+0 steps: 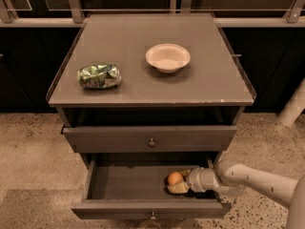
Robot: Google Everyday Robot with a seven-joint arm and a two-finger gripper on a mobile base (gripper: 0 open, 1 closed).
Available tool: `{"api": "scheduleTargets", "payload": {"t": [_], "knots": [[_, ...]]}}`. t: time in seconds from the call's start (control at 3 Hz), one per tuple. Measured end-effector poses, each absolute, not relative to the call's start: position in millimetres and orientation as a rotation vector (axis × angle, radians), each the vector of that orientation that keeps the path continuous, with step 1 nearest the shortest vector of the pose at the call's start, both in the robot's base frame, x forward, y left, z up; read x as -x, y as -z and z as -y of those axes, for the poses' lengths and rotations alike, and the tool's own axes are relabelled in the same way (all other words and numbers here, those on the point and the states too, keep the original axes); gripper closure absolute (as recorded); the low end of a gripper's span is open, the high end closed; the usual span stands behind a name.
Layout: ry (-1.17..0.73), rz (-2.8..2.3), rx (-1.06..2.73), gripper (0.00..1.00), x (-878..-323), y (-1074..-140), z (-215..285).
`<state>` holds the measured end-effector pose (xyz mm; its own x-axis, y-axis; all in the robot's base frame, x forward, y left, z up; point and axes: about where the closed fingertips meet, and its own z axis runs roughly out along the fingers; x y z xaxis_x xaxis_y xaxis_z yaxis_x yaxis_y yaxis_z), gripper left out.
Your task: Place orange into middle drawer
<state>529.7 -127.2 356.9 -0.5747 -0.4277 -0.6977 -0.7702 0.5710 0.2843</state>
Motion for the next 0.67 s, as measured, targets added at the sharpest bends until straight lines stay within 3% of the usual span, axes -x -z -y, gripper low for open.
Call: {"api": "scheduleTargets", "payload": {"t": [0.67], "knots": [[-0.785,-2.232,0.954,0.20,-529.7,-356.9,127.2]]}}
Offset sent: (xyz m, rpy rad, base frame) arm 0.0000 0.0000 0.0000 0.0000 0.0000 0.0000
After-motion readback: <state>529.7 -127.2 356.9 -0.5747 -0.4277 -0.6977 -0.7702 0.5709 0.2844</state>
